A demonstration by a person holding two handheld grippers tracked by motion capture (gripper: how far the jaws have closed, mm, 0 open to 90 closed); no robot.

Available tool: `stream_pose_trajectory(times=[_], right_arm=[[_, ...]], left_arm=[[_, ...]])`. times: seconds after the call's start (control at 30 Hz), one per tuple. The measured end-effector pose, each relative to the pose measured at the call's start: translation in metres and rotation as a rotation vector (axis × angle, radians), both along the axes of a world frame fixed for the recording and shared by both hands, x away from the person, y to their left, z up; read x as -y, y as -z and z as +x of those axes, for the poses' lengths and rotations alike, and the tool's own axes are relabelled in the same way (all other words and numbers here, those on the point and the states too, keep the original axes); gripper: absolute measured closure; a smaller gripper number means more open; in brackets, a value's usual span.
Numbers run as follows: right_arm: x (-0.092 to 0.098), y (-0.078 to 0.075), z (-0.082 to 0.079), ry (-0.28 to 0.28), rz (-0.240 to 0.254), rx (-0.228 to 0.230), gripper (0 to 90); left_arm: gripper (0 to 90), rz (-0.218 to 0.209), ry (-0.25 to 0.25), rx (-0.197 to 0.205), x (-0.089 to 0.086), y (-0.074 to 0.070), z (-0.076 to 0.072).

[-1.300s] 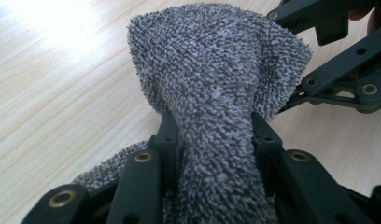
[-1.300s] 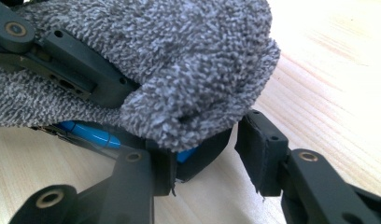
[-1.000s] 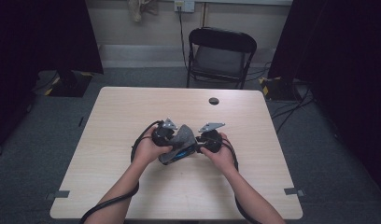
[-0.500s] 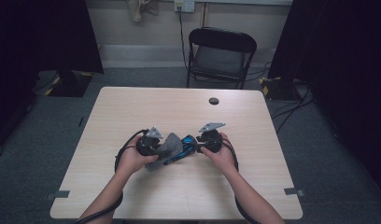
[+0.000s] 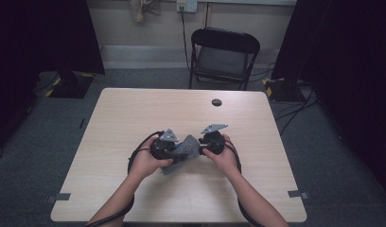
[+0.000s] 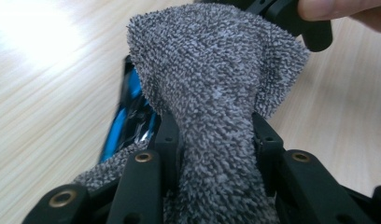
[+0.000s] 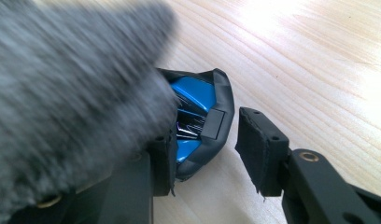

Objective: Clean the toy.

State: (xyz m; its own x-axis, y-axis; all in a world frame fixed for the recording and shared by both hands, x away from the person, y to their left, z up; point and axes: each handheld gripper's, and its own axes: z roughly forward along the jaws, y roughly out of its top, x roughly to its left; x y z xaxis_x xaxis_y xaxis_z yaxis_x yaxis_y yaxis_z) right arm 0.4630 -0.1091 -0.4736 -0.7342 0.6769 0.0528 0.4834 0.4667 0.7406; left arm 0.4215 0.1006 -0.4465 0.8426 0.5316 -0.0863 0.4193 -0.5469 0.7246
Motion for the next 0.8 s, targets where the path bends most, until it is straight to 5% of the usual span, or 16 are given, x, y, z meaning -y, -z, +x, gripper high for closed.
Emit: stream_pose_trajectory(times=[0.2,0.4,0.8], right_arm=[[0.002,0.001,0.0,0.001,0.009,0.005,58.6],[0.0,0.0,-0.001,-0.002,-0.007,0.017,58.6],[-0.001,0.0,-0.001,-0.001,-0.013,0.015,58.7]], left_arm=[[63.5,-0.03,-0.01,-0.029,-0.002,0.013,0.0],[63.6,0.027,-0.021,-0.018,-0.022,0.01,-0.006],[63.7,0.048,-0.082,-0.039,-0.061,0.017,-0.017]])
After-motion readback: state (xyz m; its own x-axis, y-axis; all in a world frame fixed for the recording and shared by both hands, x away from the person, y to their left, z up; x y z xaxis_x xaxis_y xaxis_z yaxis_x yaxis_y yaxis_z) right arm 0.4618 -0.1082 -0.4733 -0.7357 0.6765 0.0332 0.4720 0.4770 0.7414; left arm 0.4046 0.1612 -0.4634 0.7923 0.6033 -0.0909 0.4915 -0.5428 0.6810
